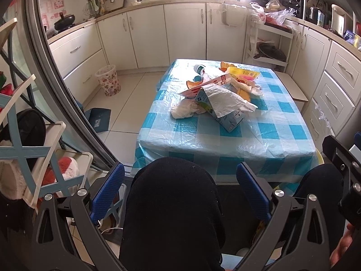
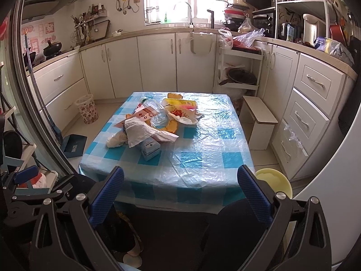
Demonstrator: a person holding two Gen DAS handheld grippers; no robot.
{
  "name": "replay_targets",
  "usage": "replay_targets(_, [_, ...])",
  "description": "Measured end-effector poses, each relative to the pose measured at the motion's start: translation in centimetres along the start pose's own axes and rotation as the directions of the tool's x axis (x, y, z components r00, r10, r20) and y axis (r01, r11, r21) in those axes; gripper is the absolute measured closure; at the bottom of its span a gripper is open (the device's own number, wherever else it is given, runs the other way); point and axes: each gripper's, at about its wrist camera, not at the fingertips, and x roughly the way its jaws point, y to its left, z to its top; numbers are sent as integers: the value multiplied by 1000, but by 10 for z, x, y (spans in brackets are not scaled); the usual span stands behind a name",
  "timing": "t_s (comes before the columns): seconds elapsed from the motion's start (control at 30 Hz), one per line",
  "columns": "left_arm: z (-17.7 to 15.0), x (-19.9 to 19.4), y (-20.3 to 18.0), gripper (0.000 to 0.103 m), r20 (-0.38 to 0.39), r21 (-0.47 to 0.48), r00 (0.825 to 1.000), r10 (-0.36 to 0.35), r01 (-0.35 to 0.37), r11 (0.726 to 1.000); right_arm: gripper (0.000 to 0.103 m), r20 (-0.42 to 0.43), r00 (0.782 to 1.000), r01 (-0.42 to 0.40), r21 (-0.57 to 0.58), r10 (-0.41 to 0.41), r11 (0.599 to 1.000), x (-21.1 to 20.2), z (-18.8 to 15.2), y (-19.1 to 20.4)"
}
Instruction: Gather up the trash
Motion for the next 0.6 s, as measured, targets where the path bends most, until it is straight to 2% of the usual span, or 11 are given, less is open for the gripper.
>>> replay_targets(0.6, [-3,8,-2,8,-17,-5,1000,-9,9,1000,6,-8,1000,-6,0,6,1000,4,-2,4])
